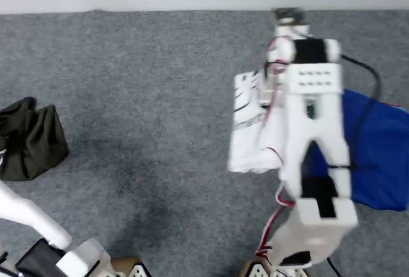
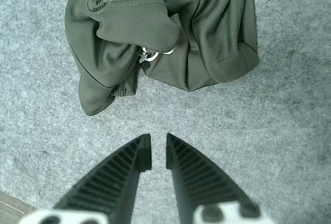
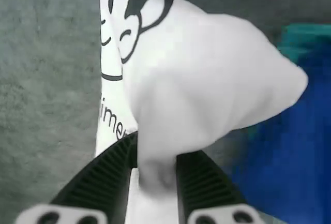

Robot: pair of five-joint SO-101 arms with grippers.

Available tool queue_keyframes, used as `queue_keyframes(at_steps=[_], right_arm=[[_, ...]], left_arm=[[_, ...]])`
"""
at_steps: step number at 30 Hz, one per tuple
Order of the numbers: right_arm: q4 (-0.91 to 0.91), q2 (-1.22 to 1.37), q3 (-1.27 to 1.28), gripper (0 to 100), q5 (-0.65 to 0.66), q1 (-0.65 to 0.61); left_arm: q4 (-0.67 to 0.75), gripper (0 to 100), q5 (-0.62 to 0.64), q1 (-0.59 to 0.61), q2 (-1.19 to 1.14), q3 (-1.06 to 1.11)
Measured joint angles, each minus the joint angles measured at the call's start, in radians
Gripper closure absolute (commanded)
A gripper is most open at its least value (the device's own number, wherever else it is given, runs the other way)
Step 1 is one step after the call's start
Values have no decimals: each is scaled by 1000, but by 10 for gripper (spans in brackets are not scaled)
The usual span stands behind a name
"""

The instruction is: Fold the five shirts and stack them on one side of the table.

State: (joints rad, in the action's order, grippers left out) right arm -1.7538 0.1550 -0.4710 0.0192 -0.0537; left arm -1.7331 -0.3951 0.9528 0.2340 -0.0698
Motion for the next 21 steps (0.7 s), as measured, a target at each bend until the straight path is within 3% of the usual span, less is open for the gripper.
queue_keyframes(at_steps=[11, 21], right_arm=[[-2, -206, 0, 990, 310, 295], [-2, -78, 0, 990, 396, 489]], left_arm=[[0, 938, 0, 0, 0, 0], [0, 938, 0, -66, 0, 0]])
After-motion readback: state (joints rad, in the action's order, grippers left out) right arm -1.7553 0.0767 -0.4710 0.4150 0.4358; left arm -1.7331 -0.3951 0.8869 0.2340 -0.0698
